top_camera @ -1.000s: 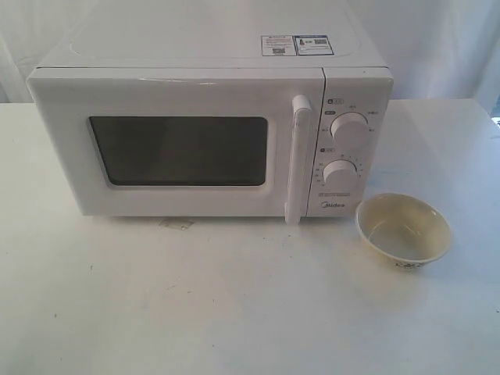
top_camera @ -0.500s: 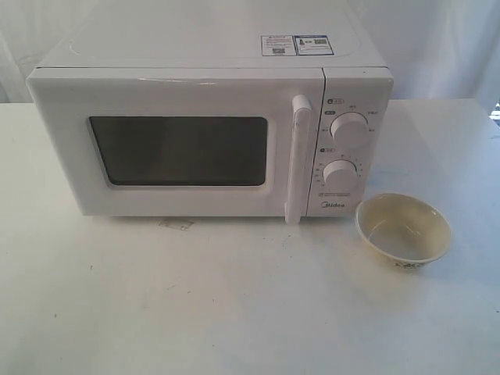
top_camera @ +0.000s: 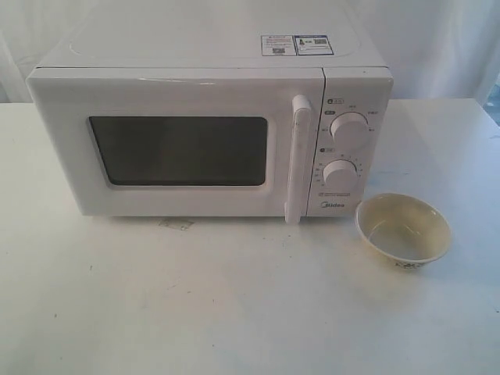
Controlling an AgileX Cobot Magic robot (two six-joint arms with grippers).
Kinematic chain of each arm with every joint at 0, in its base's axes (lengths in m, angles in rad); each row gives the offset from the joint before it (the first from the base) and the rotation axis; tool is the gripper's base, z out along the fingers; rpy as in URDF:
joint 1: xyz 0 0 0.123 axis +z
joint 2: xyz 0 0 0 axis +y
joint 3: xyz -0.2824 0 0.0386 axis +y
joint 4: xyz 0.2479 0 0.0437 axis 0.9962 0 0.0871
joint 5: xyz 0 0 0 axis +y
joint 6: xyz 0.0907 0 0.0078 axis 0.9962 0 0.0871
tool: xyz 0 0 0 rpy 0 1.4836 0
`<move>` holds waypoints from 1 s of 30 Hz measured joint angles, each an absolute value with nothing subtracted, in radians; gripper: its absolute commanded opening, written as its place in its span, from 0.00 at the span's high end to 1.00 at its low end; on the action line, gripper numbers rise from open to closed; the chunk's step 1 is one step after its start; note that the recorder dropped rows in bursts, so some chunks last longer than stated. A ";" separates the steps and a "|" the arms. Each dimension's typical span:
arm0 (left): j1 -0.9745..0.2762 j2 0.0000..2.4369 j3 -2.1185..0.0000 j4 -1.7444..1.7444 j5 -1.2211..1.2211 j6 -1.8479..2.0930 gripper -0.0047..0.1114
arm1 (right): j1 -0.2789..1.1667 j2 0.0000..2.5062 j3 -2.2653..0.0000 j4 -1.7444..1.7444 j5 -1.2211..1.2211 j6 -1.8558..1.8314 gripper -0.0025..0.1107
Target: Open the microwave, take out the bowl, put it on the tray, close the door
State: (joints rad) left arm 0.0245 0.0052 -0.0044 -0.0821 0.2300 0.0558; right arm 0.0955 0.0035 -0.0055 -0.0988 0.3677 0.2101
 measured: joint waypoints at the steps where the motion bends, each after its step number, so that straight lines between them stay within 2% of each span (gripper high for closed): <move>1: 0.025 0.005 -0.004 -0.082 0.230 0.056 0.96 | 0.086 0.004 -0.005 -0.099 0.368 0.210 0.98; 6: 0.025 0.005 -0.004 -0.082 0.230 0.056 0.96 | 0.026 0.004 -0.005 -0.122 0.368 0.210 0.98; 30: 0.025 0.005 -0.004 -0.082 0.230 0.056 0.96 | 0.022 0.004 -0.005 -0.149 0.366 0.210 0.98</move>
